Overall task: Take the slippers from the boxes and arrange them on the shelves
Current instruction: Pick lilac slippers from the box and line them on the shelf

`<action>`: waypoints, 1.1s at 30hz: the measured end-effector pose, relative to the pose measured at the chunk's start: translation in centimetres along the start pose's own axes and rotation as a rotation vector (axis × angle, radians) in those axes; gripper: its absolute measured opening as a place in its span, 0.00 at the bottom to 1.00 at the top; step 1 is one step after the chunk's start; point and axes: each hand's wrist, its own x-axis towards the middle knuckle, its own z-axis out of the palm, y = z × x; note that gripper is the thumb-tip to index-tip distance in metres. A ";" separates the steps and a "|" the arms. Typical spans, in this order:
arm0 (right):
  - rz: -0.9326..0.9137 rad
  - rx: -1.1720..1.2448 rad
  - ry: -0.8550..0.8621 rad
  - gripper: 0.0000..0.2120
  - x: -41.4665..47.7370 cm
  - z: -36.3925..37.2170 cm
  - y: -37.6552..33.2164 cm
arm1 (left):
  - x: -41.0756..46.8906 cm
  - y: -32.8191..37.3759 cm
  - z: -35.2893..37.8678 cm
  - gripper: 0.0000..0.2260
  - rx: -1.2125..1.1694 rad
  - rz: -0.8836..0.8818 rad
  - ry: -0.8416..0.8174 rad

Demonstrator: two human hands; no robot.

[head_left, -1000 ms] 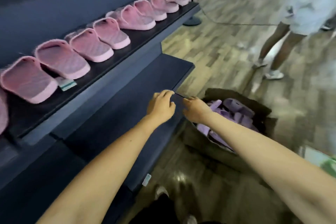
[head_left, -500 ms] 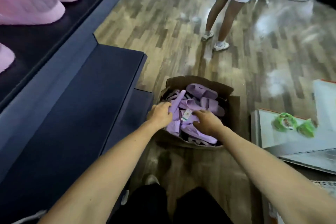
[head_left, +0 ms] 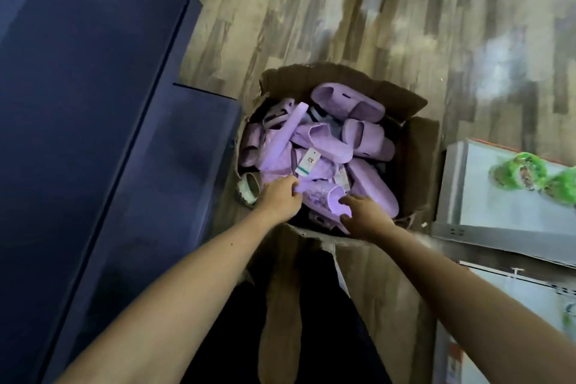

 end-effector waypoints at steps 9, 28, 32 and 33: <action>-0.078 0.084 0.027 0.24 11.6 0.5 4.9 | 9.6 -0.7 9.1 0.23 -0.195 -0.220 -0.023; -0.021 -0.121 -0.224 0.24 23.6 -1.5 3.2 | 11.2 -2.3 16.0 0.42 -0.196 -0.379 0.132; -0.004 -0.050 -0.105 0.27 21.9 -1.9 3.1 | 9.3 -2.2 15.5 0.42 -0.249 -0.371 0.238; 0.059 0.027 -0.044 0.30 21.3 -1.8 3.1 | 8.6 -2.1 15.3 0.40 -0.260 -0.368 0.283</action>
